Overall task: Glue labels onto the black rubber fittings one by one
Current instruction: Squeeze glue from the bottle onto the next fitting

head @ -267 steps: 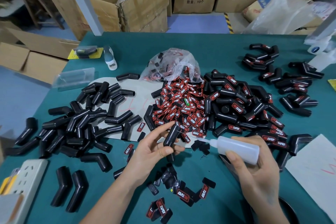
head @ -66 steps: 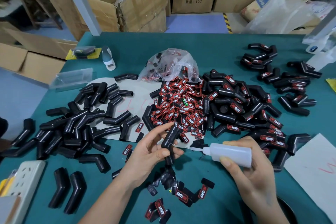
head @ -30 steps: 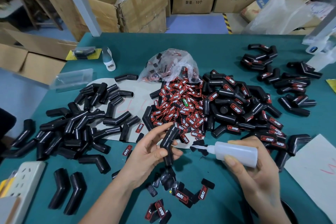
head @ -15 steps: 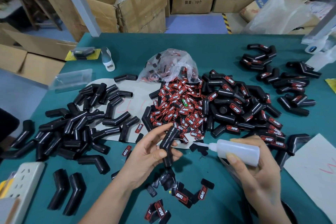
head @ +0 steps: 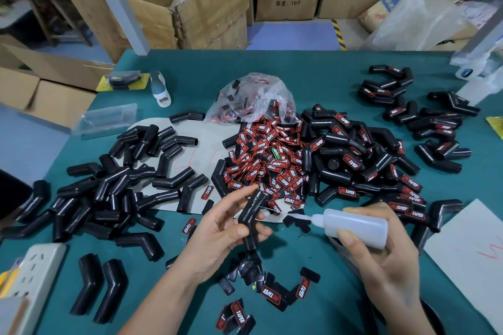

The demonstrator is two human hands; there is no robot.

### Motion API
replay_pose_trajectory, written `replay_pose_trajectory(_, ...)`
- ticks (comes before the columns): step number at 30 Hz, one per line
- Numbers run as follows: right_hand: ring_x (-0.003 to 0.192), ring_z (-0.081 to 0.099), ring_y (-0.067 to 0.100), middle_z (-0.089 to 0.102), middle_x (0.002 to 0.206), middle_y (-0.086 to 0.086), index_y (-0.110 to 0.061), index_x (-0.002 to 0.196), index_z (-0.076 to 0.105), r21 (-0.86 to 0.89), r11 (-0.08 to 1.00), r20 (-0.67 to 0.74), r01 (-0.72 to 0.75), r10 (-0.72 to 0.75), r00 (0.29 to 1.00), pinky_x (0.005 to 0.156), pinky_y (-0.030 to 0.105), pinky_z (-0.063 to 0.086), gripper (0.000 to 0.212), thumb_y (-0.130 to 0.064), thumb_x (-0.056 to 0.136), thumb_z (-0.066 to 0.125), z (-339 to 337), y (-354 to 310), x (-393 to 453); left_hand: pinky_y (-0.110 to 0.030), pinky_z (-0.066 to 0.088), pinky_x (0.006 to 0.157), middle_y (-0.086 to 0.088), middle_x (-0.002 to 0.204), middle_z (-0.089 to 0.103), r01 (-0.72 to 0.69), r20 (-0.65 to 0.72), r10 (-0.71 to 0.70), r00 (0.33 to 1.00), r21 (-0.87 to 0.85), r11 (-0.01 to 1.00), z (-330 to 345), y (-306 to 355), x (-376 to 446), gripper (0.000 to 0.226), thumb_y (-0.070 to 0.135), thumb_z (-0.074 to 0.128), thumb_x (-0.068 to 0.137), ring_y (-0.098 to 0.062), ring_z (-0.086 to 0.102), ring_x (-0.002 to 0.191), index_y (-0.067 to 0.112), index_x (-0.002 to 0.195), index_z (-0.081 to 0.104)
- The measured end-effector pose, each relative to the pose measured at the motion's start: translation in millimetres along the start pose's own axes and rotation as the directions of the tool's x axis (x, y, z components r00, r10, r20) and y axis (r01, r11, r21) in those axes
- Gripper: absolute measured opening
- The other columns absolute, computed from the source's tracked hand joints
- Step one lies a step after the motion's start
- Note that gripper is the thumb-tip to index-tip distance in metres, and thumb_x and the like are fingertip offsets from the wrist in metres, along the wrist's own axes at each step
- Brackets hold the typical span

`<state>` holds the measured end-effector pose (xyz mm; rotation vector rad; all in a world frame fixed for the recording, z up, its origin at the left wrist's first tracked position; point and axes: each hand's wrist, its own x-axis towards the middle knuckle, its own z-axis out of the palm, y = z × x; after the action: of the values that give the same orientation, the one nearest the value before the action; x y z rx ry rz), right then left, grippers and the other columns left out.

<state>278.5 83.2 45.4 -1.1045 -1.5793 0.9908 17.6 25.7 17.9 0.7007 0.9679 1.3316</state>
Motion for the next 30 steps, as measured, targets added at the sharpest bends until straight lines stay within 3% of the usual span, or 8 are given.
replay_pose_trajectory(8,0.088,0.067,0.006,0.067,0.101,-0.016,-0.046,0.104,0.067,-0.009,1.000,-0.005,0.014,-0.014,1.000,0.072,0.010,0.048,0.022,-0.044,0.083,0.072,-0.3,-1.1,0.5,-0.038,0.061,0.090,-0.007,0.114,0.074,-0.005,0.003,0.004,1.000,0.003,1.000,1.6,-0.2,-0.1,0.070,0.040,0.092,0.077,-0.030,0.077,0.097,0.032,0.141,0.065)
replay_pose_trajectory(30,0.090,0.069,0.009,0.068,0.102,-0.015,-0.049,0.103,0.067,0.012,1.000,-0.033,0.001,-0.001,0.999,0.071,0.015,0.052,0.022,-0.045,0.082,0.071,-1.3,-4.6,0.8,-0.039,0.061,0.091,-0.007,0.117,0.074,-0.014,0.006,0.014,1.000,0.015,1.000,-0.2,-0.3,-0.5,0.069,0.037,0.090,0.080,-0.030,0.077,0.098,0.032,0.143,0.063)
